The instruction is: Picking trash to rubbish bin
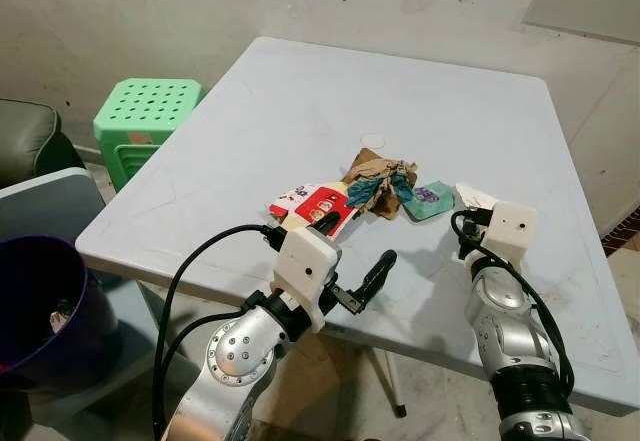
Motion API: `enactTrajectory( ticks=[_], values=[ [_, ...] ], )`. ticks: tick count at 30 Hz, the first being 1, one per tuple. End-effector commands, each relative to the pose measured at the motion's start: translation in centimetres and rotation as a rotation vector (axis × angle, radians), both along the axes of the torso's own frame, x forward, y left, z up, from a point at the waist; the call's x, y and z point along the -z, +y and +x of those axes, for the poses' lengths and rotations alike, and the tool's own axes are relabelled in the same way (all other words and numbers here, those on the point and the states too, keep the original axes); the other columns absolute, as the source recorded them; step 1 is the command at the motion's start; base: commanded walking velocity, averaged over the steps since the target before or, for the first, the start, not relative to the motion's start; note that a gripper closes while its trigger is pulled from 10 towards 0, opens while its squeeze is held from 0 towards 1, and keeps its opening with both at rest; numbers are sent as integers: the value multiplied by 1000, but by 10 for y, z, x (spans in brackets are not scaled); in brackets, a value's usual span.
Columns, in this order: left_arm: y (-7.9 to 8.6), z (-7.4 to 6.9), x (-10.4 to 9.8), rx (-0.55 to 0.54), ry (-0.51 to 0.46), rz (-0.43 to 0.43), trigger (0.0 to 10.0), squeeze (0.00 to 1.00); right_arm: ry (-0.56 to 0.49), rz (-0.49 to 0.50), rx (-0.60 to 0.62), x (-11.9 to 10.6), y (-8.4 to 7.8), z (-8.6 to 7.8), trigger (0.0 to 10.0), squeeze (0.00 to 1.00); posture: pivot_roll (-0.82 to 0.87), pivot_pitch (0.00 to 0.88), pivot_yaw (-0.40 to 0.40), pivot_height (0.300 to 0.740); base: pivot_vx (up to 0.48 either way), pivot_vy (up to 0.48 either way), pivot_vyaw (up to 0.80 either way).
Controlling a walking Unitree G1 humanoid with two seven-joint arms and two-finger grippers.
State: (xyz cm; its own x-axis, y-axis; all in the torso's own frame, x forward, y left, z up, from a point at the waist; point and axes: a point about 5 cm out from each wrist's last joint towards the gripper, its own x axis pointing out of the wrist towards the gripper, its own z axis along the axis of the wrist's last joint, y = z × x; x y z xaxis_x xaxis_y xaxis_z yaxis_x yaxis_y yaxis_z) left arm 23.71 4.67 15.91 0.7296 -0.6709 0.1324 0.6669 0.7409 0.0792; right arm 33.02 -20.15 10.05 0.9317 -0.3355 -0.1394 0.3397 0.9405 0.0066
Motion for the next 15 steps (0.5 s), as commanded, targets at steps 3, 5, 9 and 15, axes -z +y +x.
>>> enactTrajectory(
  ticks=[3, 5, 9, 15],
  values=[
    [0, 2, -3, 5, -9, -1, 10000, 0, -21, -45, 26, -4, -3, -3, 0, 0, 13, 122, -43, 740, 0, 0, 0],
    [0, 3, -3, 3, -13, 0, 10000, 0, -20, -39, 29, -4, -3, -3, 0, 0, 13, 116, -43, 740, 0, 0, 0],
    [0, 6, -5, 0, -18, -5, 10000, 0, -37, -53, 33, -8, -5, -5, 0, 0, 11, 107, -42, 740, 0, 0, 0],
    [0, 9, -6, 2, -23, -8, 10000, 0, -47, -58, 37, -10, -7, -5, 0, 0, 7, 91, -42, 740, 0, 0, 0]
  ],
)
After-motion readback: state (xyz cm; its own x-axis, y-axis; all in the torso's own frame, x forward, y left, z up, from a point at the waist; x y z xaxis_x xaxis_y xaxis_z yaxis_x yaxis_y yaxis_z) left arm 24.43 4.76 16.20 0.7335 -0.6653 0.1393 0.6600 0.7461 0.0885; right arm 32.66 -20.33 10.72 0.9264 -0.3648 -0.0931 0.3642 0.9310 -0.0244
